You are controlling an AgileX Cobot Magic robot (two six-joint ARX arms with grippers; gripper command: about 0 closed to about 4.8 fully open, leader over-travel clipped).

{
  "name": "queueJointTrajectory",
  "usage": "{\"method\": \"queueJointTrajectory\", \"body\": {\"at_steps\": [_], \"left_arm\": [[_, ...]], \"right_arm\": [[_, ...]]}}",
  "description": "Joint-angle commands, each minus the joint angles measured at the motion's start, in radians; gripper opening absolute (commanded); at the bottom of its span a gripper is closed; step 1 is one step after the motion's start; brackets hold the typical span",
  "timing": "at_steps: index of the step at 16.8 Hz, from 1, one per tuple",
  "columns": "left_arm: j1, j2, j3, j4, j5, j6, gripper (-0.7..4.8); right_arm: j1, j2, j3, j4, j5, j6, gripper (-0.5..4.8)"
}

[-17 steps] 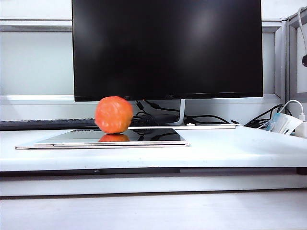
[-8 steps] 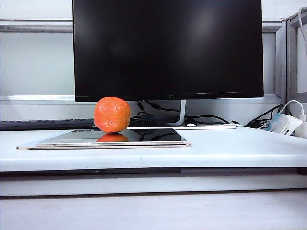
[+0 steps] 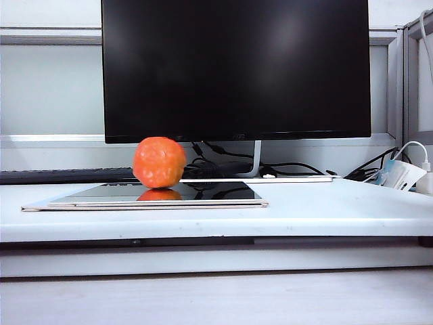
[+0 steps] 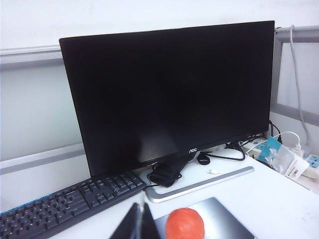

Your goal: Place the orange on the center of the mirror.

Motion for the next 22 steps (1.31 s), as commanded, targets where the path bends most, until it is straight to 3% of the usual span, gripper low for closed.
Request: {"method": "queueJointTrajectory", "body": {"at_steps": [1,9,10,11,12,13,15,16,17,18,20,22], "left_arm": [[0.001,0.003,0.001,0.022,0.031,-0.008,-0.05],[0.001,0.002,0.001,0.008,0.030,-0.008,-0.05],[-0.008,-0.003,0.001,-0.007,0.017,0.079,-0.05],[0.008,-0.006,0.001,-0.002,0.005,0.098,-0.05],[0.088,-0.005,0.001,0.003,0.048,0.090,-0.05],[0.171,0.000,0.000,-0.002,0.118,0.050,-0.05],[0.552,0.013,0.000,-0.083,0.525,-0.127,-0.05],[0.769,0.009,-0.001,-0.156,0.794,-0.205,-0.05],[1.063,0.005,-0.001,-0.256,1.120,-0.286,-0.05],[1.238,0.005,-0.002,-0.306,1.239,-0.331,-0.04],[1.507,-0.003,-0.022,-0.352,1.372,-0.407,-0.05],[1.701,-0.051,-0.106,-0.330,1.376,-0.423,-0.05]], "right_arm": [[0.000,0.000,-0.007,0.016,-0.001,0.002,0.00],[0.000,0.000,-0.007,0.015,-0.001,0.002,0.00],[0.000,0.000,-0.007,0.015,-0.001,0.002,0.00],[0.000,0.000,-0.007,0.015,-0.001,0.002,0.00],[0.000,0.000,-0.007,0.015,-0.001,0.002,0.00],[0.000,0.000,-0.007,0.015,-0.001,0.002,0.00],[0.000,0.000,-0.007,0.015,-0.001,0.002,-0.01],[0.004,0.000,-0.007,0.014,-0.001,0.002,0.00],[0.003,0.000,-0.007,0.013,-0.001,0.002,0.00],[0.003,0.000,-0.007,0.011,-0.001,0.002,0.00],[0.003,0.000,-0.007,0.010,-0.001,0.002,0.00],[0.003,0.000,-0.007,0.010,-0.001,0.002,0.00]]}}
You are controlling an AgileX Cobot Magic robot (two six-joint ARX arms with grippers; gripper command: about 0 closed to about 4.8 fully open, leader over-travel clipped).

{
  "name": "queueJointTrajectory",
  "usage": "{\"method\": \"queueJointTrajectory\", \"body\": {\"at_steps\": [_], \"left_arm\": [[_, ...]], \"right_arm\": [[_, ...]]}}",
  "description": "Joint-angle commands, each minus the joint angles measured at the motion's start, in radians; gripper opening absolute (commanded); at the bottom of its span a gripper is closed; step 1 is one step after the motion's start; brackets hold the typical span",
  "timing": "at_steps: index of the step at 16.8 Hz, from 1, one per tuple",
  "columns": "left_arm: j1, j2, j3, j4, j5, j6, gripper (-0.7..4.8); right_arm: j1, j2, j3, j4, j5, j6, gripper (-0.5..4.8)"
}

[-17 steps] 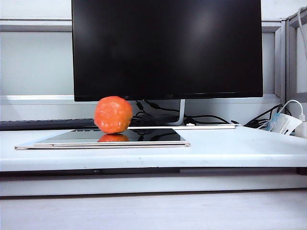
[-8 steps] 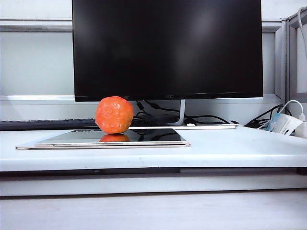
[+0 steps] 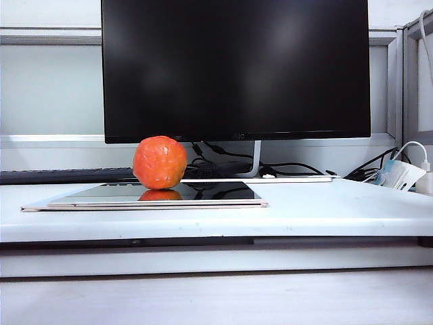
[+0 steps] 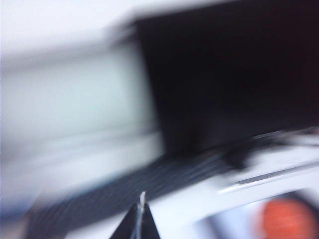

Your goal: Place the orange on the center of the mirror.

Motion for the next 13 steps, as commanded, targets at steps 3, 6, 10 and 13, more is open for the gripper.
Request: {"method": "queueJointTrajectory", "body": {"at_steps": [3,6,10,13], "left_arm": [[0.160,-0.139,-0.263,0.214,-0.016,-0.039,-0.05],[0.160,-0.236,-0.429,0.342,-0.013,-0.085,-0.05],[0.157,-0.244,-0.535,0.375,0.025,-0.112,-0.05],[0.157,-0.244,-0.578,0.364,0.021,-0.132,-0.05]], "right_arm": [[0.000,0.000,-0.007,0.012,0.000,0.002,0.00],[0.000,0.000,-0.007,0.012,0.000,0.002,0.00],[0.000,0.000,-0.007,0.011,-0.001,0.002,0.00],[0.000,0.000,-0.007,0.011,0.000,0.001,0.00]]}}
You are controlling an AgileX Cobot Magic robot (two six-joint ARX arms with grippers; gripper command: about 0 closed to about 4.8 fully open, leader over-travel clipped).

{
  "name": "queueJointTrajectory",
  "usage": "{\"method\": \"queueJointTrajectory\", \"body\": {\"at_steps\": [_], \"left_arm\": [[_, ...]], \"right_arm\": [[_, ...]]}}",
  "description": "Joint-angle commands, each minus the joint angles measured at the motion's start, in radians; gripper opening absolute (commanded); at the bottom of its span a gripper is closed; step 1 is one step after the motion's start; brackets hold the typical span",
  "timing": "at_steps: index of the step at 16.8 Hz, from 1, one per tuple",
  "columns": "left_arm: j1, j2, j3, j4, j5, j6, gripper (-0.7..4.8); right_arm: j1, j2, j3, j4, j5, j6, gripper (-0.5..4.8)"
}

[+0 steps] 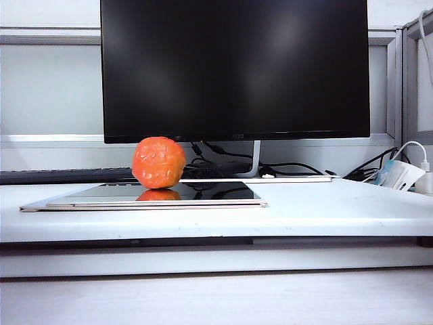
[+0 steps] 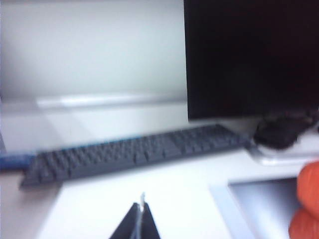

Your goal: Place the orange on the center of the mirror.

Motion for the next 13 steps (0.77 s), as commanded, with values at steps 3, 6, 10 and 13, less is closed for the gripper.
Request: {"method": "queueJointTrajectory", "body": {"at_steps": [3,6,10,13], "left_arm": [[0.000,0.000,-0.020,-0.039,-0.009,-0.029,-0.04],[0.000,0.000,-0.020,-0.032,-0.018,-0.027,-0.05],[0.000,0.000,-0.020,-0.040,-0.017,-0.028,-0.05],[0.000,0.000,-0.020,-0.041,-0.013,-0.029,-0.05]], "right_arm": [[0.000,0.000,-0.007,0.016,0.000,0.002,0.00],[0.000,0.000,-0.007,0.016,0.000,0.002,0.00],[0.000,0.000,-0.007,0.016,-0.001,0.002,0.00],[0.001,0.000,-0.007,0.016,-0.001,0.002,0.00]]}}
